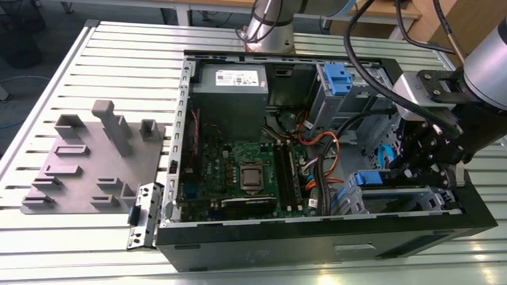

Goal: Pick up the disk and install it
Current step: 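Insert the first disk wire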

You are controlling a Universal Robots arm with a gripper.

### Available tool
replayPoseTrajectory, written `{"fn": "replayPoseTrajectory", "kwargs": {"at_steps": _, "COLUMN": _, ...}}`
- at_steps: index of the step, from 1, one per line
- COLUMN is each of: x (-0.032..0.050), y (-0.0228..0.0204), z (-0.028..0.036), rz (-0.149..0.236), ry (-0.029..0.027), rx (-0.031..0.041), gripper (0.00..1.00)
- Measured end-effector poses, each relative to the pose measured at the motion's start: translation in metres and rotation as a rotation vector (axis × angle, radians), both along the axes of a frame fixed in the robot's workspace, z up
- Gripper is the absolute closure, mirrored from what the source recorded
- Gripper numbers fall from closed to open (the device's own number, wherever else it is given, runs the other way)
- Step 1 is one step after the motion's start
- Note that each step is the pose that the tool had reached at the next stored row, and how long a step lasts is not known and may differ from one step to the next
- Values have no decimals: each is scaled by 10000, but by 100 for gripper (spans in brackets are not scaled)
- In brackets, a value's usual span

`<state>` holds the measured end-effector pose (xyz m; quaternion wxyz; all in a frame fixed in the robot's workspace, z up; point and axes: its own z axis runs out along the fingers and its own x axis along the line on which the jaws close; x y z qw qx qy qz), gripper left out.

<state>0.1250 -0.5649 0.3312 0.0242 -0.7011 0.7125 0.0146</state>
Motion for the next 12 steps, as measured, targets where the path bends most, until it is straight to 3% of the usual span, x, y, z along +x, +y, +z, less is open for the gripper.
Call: {"fn": "replayPoseTrajectory", "kwargs": {"at_steps": 12, "x": 0, "y": 0, "z": 230, "rz": 0, "ry": 0, "rx": 10, "gripper": 76}}
